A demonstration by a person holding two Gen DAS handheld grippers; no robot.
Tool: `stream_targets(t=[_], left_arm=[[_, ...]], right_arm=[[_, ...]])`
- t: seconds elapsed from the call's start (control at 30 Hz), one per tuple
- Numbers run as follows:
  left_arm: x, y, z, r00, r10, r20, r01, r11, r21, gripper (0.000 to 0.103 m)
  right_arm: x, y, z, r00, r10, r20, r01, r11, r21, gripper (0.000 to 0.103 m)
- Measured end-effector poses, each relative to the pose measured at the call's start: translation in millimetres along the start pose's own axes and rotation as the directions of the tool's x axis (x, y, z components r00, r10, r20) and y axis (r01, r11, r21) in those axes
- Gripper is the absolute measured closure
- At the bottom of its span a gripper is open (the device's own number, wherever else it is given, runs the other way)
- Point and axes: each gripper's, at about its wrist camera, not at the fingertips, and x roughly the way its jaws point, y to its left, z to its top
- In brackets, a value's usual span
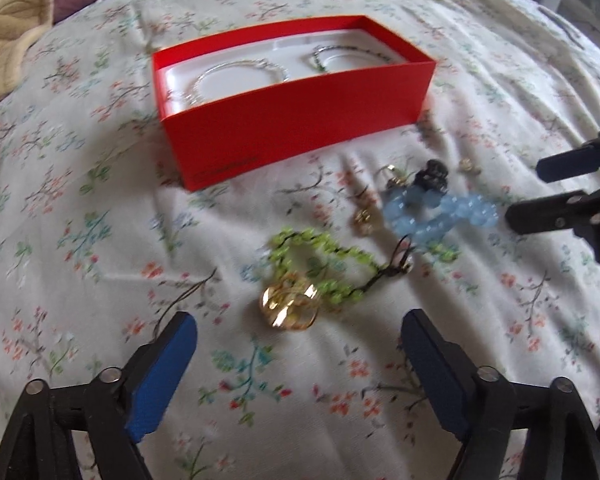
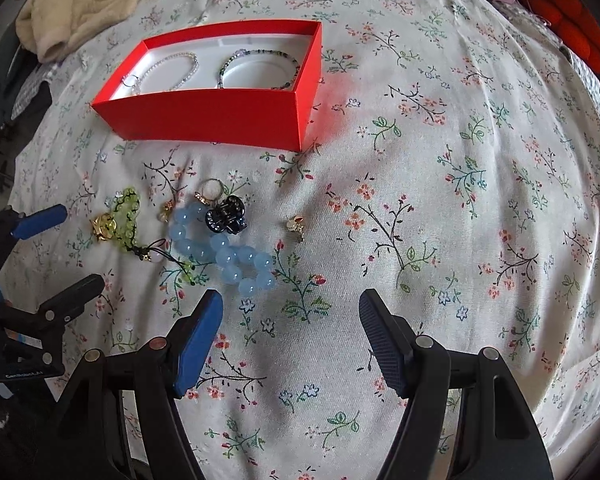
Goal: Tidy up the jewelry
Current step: 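Withdraw both tools from the box back toward the remaining jewelry, then grasp the green beaded bracelet with the left tool while the right tool grasps the light-blue bead bracelet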
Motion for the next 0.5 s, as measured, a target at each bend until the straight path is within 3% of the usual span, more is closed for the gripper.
stream_targets(t=[0.2,0.5], left_arm=[[10.2,4.8,15.9,0.999,-0.041,-0.004,0.041,0.998,-0.055,0.034],[22.3,24.6,29.0,0.998,-0.037,-0.051,0.028,0.987,-0.156,0.072]], right_arm=[[2.7,2.6,4.7,1.000,0.005,-0.004,-0.005,1.000,0.013,0.029],[0.5,-4.4,5.8,1.000,0.010,-0.001,-0.010,1.000,0.027,0.029]])
